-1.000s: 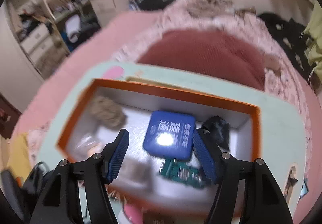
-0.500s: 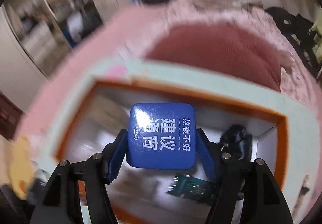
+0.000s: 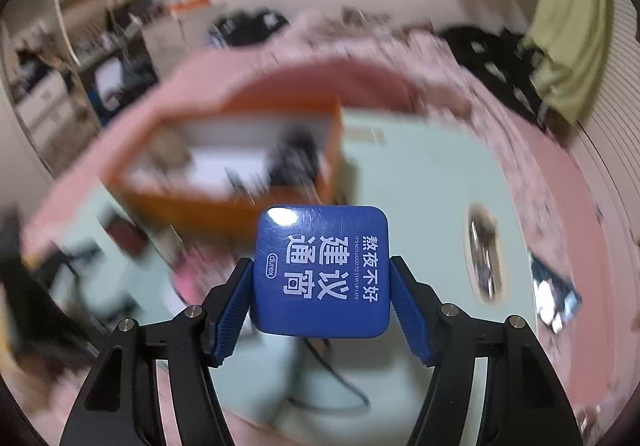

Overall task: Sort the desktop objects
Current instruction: 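Grasp the blue tin from the orange box with the right gripper, place it beside the card box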

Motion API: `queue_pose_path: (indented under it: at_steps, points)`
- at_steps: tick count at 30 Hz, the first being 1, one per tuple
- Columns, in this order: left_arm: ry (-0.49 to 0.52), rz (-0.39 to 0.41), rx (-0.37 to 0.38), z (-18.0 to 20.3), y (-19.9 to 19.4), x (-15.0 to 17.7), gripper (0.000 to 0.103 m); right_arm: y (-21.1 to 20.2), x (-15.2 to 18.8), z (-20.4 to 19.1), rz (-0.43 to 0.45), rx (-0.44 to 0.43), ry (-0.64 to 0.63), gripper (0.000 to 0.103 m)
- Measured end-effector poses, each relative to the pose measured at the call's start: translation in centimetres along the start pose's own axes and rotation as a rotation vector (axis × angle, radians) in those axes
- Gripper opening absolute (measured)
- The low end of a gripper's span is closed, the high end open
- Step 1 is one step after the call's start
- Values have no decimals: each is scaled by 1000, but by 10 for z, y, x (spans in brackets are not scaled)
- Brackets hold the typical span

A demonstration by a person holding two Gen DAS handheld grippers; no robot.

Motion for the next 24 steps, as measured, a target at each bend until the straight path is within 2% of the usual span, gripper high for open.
queue_pose_path:
  at_steps: [4, 9, 11, 12, 16, 19, 24]
  points:
    - [-2, -3, -2, -2, -3, 2, 103, 21, 22, -2, -31, -12, 36, 66]
    - [-2, -3, -2, -1, -4, 3, 103, 28, 3, -23, 47, -74, 20, 67]
    - [-2, -3, -2, -1, -3, 3, 103, 23, 2, -21, 93, -58, 49, 76]
    - [-2, -3, -2, -1, -3, 3, 103, 22, -1, -19, 108, -59, 58, 78]
    - [-2, -4, -2, 0, -3, 3, 103, 7, 16, -18, 135, -109, 78, 78]
    - [-2, -4, -2, 0, -2, 3, 103, 3, 33, -16, 153, -72, 40, 78]
    - [-1, -4, -4, -1, -3, 3, 103, 10, 40, -26, 133, 2, -70, 98]
Point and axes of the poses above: each gripper's, at about its wrist camera, not at the fingertips, and y roughly the way its jaws point, z to its right, x to its underside, the point moved 10 cm from there along y, roughly the way its jaws point, and after that the axes turned 1 degree about -y, right-handed, at the moved point
